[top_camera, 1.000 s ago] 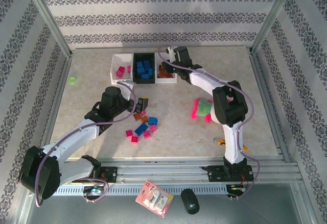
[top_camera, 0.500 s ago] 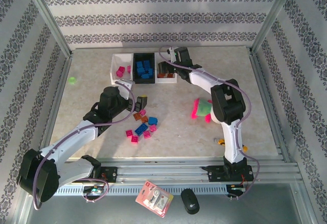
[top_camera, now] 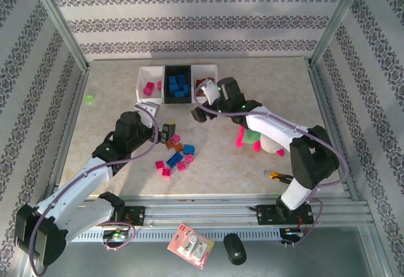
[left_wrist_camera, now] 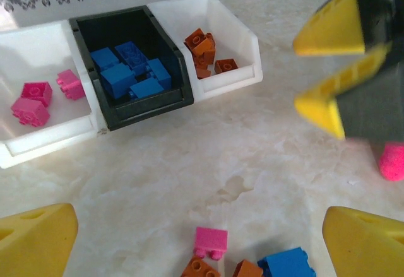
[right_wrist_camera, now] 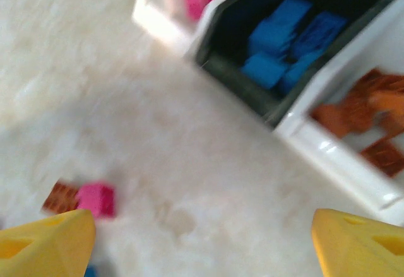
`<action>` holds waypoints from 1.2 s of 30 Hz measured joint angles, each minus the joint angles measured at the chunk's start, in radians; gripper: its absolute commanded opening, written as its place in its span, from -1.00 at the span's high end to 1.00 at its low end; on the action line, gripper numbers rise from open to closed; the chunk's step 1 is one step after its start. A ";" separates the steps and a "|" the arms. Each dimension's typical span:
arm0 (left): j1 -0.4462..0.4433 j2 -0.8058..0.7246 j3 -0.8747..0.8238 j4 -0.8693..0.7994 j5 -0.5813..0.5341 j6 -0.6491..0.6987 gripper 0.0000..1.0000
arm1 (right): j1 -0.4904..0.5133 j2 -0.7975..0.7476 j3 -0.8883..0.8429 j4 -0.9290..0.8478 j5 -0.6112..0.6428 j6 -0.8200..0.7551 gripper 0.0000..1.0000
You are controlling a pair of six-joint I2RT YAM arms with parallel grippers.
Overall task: Sort the legos into containers by color
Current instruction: Pick up the lego from the center of the table.
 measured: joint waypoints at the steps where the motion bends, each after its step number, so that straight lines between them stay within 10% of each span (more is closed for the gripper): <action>1: 0.000 -0.032 0.000 -0.027 0.004 0.022 -0.99 | 0.024 -0.001 -0.011 -0.023 0.000 -0.014 -0.77; 14: 0.000 -0.336 0.023 -0.436 0.121 0.338 -0.99 | 0.227 0.122 -0.054 -0.105 0.019 0.003 -0.67; 36: 0.000 -0.306 -0.004 -0.473 0.184 0.451 -0.99 | 0.214 0.198 -0.040 -0.127 0.167 0.103 -0.05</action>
